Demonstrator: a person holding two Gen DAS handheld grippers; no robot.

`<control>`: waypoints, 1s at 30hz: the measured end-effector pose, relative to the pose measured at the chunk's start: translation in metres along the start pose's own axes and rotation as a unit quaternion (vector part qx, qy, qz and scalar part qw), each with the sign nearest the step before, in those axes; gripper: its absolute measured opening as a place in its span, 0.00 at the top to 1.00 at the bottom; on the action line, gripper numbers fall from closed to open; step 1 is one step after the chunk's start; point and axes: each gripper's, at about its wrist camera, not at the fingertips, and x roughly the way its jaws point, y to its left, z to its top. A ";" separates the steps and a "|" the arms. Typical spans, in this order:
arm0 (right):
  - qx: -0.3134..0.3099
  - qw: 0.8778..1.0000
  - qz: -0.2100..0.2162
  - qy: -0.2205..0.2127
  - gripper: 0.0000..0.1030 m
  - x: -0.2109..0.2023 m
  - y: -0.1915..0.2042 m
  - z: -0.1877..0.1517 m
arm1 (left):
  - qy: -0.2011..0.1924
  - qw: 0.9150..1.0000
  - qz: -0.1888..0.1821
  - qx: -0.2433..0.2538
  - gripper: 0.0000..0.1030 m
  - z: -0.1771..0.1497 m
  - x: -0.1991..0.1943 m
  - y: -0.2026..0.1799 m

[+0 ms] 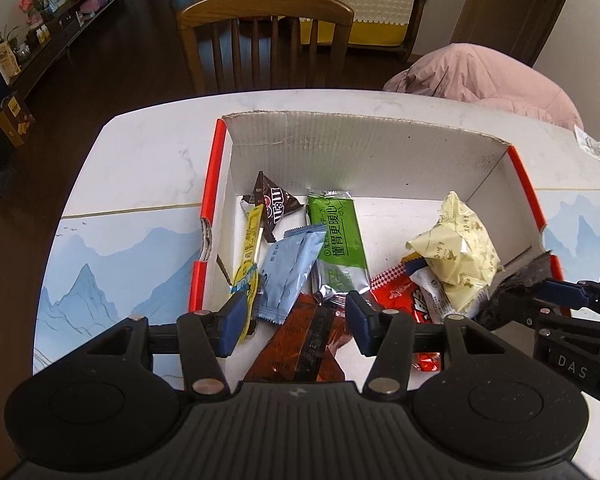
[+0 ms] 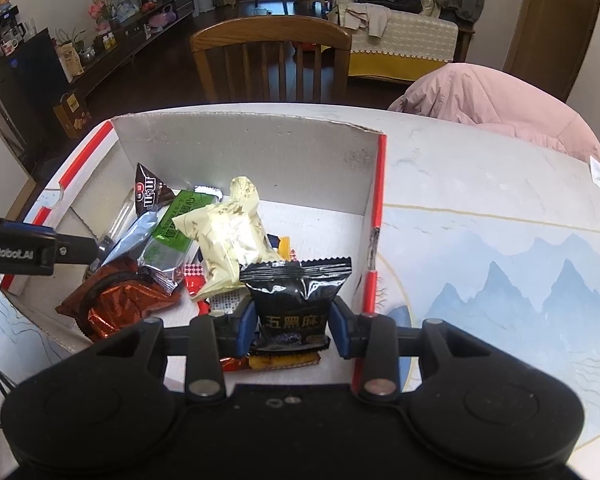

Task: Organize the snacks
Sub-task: 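Open both tools to drop the packs into the box, then move both tools back toward the remaining snacks on the table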

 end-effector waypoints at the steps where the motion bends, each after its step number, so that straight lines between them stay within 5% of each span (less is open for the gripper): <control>1: 0.003 1.000 0.002 0.000 0.63 -0.002 -0.001 -0.001 | -0.003 1.000 -0.002 0.000 0.47 -0.001 -0.003 0.000; 23: 0.020 0.997 0.051 -0.058 0.41 -0.082 0.012 -0.032 | -0.068 0.996 -0.050 -0.003 0.34 -0.042 -0.077 0.015; 24: 0.019 0.996 0.056 -0.061 0.39 -0.086 0.014 -0.034 | -0.072 0.996 -0.051 -0.004 0.34 -0.044 -0.080 0.016; 27: 0.016 0.995 0.063 -0.073 0.10 -0.100 0.021 -0.044 | -0.081 0.995 -0.056 -0.001 0.32 -0.054 -0.090 0.017; 30: 0.010 0.994 0.073 -0.083 0.08 -0.113 0.030 -0.055 | -0.095 0.994 -0.056 0.007 0.30 -0.065 -0.101 0.019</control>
